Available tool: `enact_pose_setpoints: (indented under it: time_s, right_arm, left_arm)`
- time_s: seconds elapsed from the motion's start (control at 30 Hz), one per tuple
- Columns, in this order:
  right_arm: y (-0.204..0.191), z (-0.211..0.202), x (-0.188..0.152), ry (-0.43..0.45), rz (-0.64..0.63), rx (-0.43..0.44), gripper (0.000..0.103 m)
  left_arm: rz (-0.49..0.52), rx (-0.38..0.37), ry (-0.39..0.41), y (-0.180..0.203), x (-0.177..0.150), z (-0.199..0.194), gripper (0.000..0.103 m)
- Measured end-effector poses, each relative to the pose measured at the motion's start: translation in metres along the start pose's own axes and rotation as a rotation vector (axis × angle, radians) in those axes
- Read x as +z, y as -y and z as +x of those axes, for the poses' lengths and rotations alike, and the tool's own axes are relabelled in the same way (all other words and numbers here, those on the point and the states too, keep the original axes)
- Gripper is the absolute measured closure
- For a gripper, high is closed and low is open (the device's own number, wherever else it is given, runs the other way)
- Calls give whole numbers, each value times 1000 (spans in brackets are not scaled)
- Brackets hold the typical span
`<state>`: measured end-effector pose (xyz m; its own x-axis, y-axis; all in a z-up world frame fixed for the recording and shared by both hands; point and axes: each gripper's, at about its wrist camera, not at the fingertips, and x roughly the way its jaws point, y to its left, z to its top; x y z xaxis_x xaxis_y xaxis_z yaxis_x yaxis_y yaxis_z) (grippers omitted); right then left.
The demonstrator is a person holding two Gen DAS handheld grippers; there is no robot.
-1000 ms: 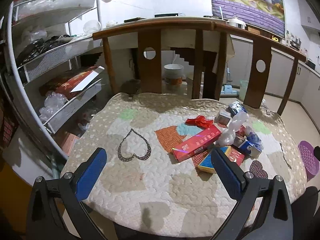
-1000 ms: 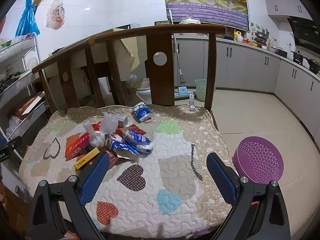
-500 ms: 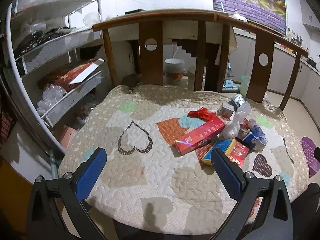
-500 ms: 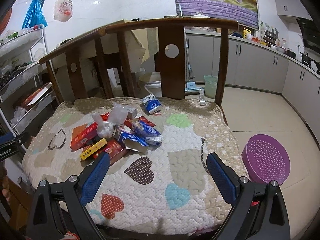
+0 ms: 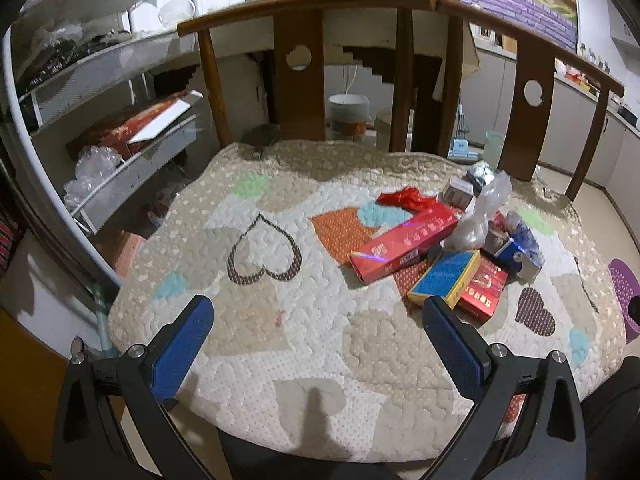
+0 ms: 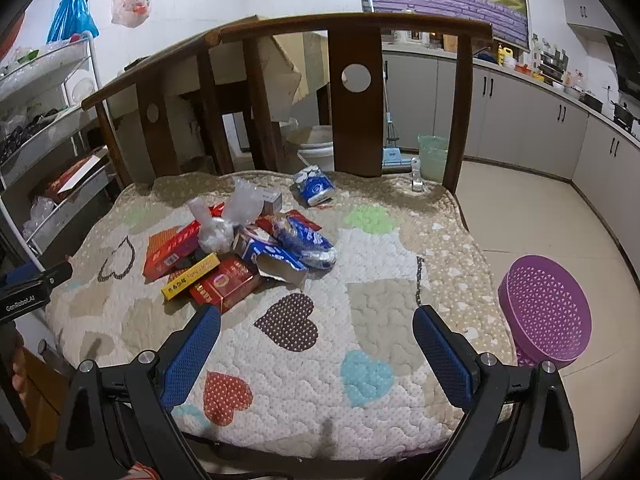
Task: Collect trash
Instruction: 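Move both tools closer over the pile of boxes and bags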
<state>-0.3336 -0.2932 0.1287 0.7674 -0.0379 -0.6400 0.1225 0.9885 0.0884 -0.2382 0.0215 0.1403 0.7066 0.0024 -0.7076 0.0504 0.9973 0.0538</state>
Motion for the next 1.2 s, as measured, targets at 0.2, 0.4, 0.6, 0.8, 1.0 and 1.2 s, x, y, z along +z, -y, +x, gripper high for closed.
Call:
enact_pose_setpoints:
  time_s: [0.2, 0.4, 0.6, 0.8, 1.0, 1.2]
  right_arm:
    - [0, 8, -6, -22, 3, 5, 4]
    - [3, 8, -7, -29, 17, 2, 4]
    - [3, 11, -9, -41, 19, -1, 4]
    - [2, 15, -12, -63, 18, -6, 4]
    - [2, 22, -16, -93, 23, -6, 4]
    - [2, 25, -19, -107, 24, -5, 4]
  left_arm:
    - [5, -1, -29, 2, -6, 8, 0]
    - [21, -8, -24, 7, -9, 6, 0]
    - [26, -24, -29, 14, -12, 1, 0]
    - [31, -35, -57, 21, -20, 2, 0]
    - [41, -36, -74, 24, -24, 5, 0]
    - [36, -33, -96, 23, -27, 11, 0]
